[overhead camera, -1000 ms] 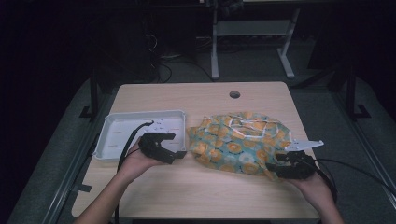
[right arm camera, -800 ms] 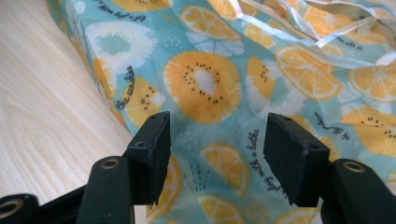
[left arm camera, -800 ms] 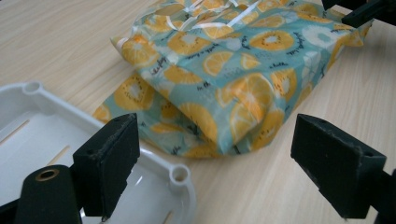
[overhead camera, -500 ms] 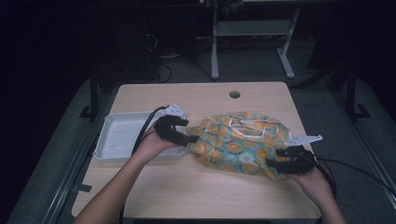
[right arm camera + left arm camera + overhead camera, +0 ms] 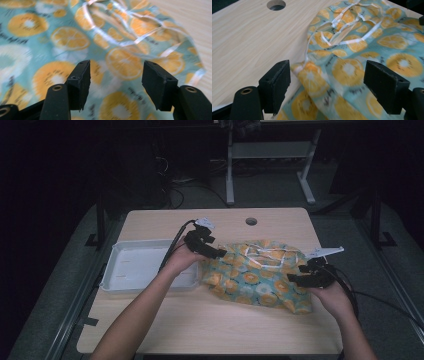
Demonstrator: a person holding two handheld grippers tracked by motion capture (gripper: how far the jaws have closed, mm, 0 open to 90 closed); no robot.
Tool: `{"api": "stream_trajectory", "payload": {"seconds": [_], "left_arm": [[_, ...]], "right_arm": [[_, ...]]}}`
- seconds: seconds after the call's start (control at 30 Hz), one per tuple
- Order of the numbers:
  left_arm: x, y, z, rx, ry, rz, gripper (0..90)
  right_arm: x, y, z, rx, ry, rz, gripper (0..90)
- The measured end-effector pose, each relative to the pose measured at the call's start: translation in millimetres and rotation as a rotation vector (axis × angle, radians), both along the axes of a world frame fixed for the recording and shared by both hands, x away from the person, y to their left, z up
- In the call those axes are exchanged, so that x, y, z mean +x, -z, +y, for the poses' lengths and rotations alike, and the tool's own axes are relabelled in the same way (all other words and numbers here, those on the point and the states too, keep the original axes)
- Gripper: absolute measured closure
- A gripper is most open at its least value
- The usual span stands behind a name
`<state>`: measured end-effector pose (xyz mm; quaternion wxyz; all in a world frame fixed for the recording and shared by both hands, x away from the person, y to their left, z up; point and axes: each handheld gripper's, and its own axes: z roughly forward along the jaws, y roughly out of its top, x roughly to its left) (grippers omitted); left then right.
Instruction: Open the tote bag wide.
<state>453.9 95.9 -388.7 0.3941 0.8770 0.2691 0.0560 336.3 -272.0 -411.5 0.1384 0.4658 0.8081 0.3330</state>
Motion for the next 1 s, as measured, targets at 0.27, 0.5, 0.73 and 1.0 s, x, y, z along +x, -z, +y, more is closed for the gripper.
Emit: {"api": "stream_trajectory", "payload": {"seconds": [0.27,0.5,0.73,1.0], "left_arm": [[23.8,10.8,-25.4,0.034,-0.003,0.022,21.9],[42.3,19.9,-45.1,0.073,-0.017,0.045,23.0],[54.2,34.0,-56.8,0.121,-0.044,0.06,24.4],[59.7,58.4,-67.1,0.162,-0.042,0.116,25.9]], "right_arm": [[24.8,-3.7,-14.7,-0.003,0.06,-0.015,38.5],[50.8,7.1,-26.4,0.007,0.11,0.008,37.4],[58.5,15.4,-24.4,0.003,0.104,0.025,35.4],[73.0,22.8,-25.6,-0.024,0.142,0.007,25.0]]}}
